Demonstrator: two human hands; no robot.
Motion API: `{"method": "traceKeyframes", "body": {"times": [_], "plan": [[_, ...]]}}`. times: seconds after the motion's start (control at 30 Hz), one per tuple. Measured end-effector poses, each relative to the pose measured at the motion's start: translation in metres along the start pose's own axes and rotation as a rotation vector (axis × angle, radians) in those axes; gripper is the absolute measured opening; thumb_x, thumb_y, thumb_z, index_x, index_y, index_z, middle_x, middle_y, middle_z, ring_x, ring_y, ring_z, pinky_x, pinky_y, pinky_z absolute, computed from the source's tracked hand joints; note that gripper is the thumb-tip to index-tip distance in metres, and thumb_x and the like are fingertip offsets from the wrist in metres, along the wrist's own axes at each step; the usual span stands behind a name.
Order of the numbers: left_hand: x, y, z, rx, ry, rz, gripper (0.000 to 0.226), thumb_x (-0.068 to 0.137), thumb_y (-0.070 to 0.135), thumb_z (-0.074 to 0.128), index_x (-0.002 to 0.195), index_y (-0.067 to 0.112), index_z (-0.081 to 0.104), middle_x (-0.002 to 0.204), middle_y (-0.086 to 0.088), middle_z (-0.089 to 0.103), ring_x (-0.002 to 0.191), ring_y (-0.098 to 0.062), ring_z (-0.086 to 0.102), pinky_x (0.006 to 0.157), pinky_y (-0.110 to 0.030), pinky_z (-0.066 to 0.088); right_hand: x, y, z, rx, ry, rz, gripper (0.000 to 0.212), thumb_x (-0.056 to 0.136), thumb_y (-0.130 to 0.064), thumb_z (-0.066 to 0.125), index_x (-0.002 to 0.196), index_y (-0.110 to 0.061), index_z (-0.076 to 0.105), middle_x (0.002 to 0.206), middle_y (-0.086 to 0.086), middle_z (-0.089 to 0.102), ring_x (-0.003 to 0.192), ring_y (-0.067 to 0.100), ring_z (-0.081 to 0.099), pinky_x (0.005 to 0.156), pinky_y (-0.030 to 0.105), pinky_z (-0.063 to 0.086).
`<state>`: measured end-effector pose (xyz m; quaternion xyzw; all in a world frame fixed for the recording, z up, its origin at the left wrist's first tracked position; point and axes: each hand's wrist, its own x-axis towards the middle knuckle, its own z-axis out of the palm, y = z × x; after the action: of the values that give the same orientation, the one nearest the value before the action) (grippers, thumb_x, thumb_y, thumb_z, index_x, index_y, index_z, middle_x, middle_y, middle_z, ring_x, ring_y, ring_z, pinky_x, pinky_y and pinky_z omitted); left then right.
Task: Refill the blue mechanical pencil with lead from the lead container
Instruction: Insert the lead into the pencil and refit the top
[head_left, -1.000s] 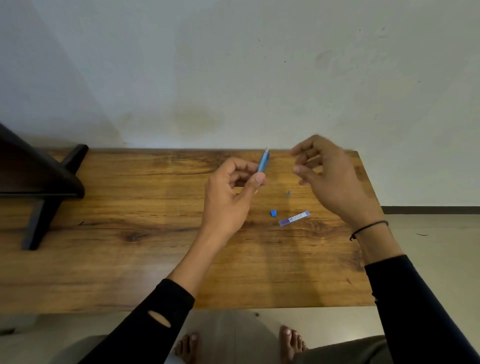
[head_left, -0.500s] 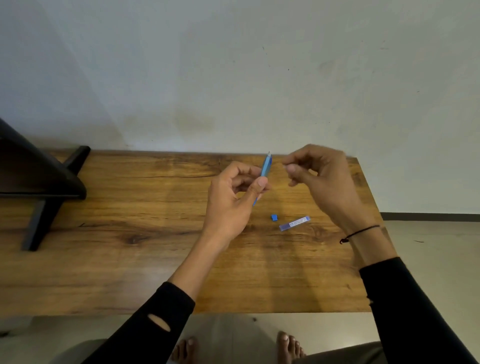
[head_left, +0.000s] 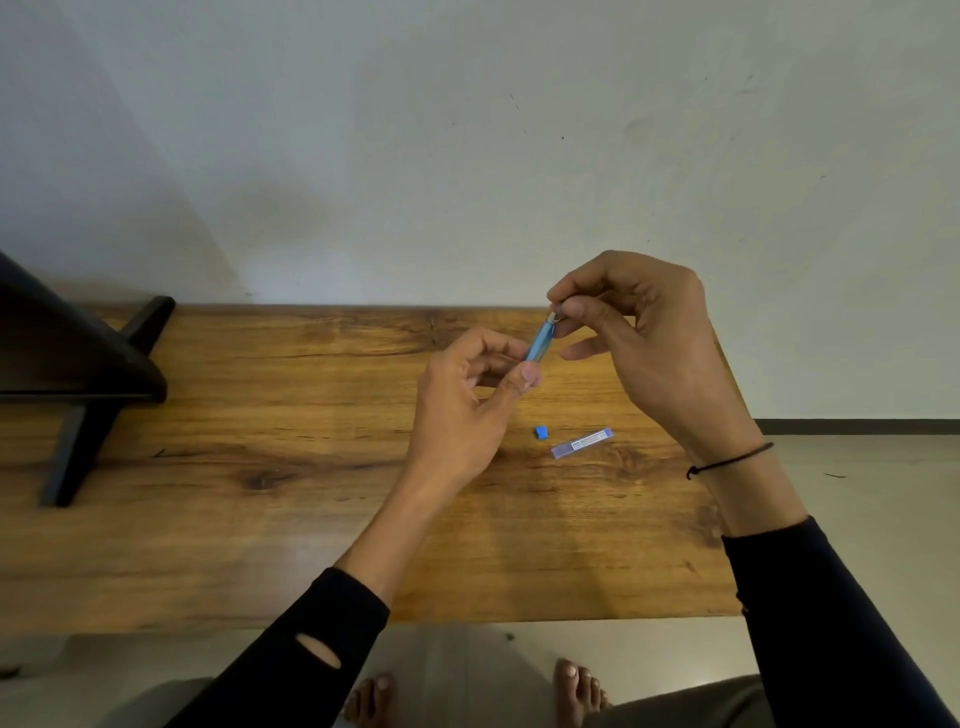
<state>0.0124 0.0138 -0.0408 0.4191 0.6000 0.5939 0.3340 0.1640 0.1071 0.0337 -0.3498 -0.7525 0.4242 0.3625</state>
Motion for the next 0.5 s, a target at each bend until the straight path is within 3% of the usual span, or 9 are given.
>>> {"method": "traceKeyframes", "body": {"times": [0.13,0.37,0.5], "plan": [[-0.001,0.002,0.001,0.019,-0.001,0.022,0.013,0.094,0.019,0.081,0.097,0.027,0.071,0.089,-0.004,0.084,0.088,-0.019,0.081,0.086,-0.046,0.066,0.000,0.000,0.002,-0.064,-0.008,-0.009,0.015,0.100,0.002,0.065,0.103,-0.003,0.078,0.089,0.010,0.076,0.082,0.020,0.076,0.064,0.038,0.067],[-0.003,0.009,0.003,-0.036,-0.002,-0.031,0.010,0.097,0.019,0.078,0.104,0.014,0.072,0.090,-0.006,0.084,0.089,-0.016,0.082,0.084,-0.034,0.065,0.002,-0.002,0.004,-0.086,0.002,-0.019,0.013,0.097,0.000,0.070,0.103,-0.004,0.081,0.090,0.005,0.077,0.082,0.015,0.074,0.062,0.032,0.066],[-0.005,0.021,0.004,-0.085,0.007,-0.041,0.006,0.098,0.017,0.078,0.102,0.017,0.073,0.092,-0.008,0.084,0.090,-0.019,0.083,0.079,-0.031,0.066,0.003,-0.010,-0.001,-0.068,0.019,0.004,0.011,0.097,-0.003,0.071,0.102,-0.005,0.081,0.087,0.007,0.077,0.082,0.018,0.075,0.061,0.030,0.066]]}}
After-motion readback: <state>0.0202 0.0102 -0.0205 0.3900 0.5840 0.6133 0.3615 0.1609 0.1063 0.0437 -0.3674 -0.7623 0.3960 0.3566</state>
